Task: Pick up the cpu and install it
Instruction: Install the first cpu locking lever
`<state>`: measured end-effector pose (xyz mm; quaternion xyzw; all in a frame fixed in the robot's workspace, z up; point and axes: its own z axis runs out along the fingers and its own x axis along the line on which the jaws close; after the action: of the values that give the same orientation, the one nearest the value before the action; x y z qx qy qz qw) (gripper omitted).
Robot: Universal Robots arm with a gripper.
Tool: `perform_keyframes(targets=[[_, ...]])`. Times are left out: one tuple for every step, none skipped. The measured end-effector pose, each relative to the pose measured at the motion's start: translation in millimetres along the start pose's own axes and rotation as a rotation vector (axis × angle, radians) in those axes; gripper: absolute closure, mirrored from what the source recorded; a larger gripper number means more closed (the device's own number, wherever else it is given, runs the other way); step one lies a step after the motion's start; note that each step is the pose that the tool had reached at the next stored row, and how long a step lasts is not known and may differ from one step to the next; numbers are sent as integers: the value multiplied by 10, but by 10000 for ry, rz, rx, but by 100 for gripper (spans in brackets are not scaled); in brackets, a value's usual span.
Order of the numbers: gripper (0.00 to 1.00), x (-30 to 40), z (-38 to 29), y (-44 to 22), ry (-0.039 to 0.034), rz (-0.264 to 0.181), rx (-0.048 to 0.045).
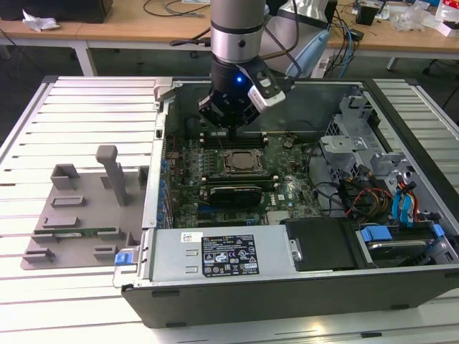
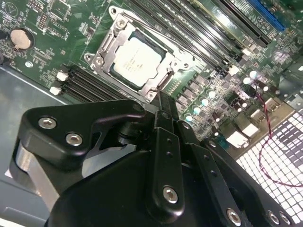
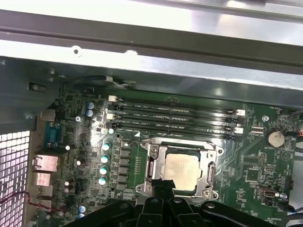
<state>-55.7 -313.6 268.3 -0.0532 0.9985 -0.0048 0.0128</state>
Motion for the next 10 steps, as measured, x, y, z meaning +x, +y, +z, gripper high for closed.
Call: perform_keyframes(targets=[[89,11,0,2,-1,0,-1],[89,23,-1,5,0,0,0],[89,36,-1,10,0,0,0],[89,45,-2,13,0,1,0],[89,50,-2,16,0,0,0],[89,59,-2,19,0,1,0],[89,69,-2,23,0,1,0],[89,79,-2,28,0,1,0],[89,87,-3,32,0,1,0],[89,92,-3,36,1,0,1]])
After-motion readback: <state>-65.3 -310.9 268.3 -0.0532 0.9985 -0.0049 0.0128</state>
